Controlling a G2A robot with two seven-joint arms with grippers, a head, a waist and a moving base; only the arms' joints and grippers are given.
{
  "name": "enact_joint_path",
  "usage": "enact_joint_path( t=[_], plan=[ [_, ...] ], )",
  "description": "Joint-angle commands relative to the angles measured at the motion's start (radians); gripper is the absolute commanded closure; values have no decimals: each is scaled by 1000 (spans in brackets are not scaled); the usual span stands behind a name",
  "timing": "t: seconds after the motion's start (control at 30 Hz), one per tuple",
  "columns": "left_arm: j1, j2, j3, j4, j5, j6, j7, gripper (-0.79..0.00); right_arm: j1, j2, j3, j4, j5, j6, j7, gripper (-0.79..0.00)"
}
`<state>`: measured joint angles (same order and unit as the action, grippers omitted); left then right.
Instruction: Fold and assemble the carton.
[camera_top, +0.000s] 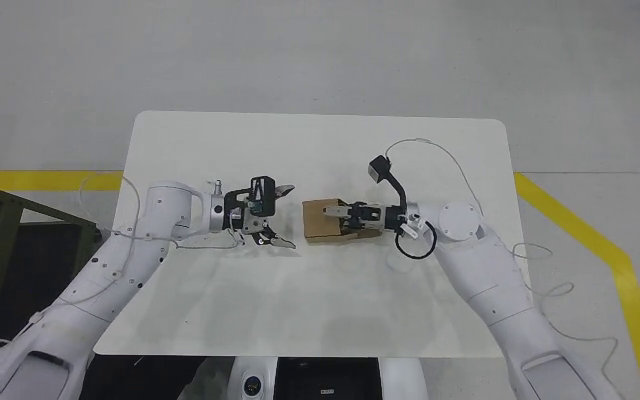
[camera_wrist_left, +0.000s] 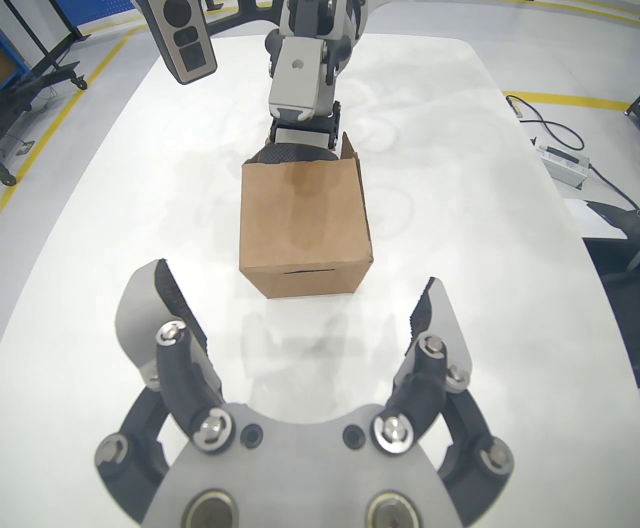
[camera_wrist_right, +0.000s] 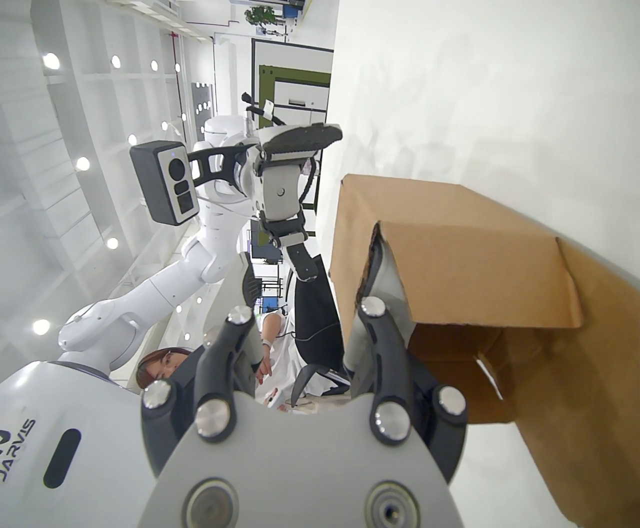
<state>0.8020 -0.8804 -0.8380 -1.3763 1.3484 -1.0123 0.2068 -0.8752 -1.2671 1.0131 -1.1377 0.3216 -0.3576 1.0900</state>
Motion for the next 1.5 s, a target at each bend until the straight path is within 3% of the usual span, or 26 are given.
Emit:
enact_joint_path(
  t=[0.0, 0.43, 0.67, 1.0, 1.07, 1.1, 1.17, 1.47],
  plan=[
    [-2, 2, 3, 1, -28, 0, -25, -785, 0, -5, -12, 4, 9, -8, -18, -391],
    [7, 33, -31, -2, -88, 0, -118, -785, 59, -40, -95, 83, 7, -24, -58, -388],
    [22, 45, -33, -31, -97, 0, -123, -785, 39, -19, -49, 71, -20, -1, -25, -416],
    [19, 41, -8, -29, -146, 0, -150, -785, -29, 26, 48, -81, -73, 63, 33, -372],
    [18, 37, -4, -22, -163, 6, -164, -785, -43, 38, 74, -111, -102, 84, 42, -320],
    [17, 34, -1, -22, -167, 13, -174, -785, -51, 44, 87, -127, -116, 93, 44, -249],
    [18, 29, 5, -22, -177, 22, -188, -785, -66, 54, 113, -153, -143, 110, 47, -3],
    [13, 8, 22, -10, -193, 51, -209, -785, -134, 86, 162, -268, -221, 197, 91, 0]
  ],
)
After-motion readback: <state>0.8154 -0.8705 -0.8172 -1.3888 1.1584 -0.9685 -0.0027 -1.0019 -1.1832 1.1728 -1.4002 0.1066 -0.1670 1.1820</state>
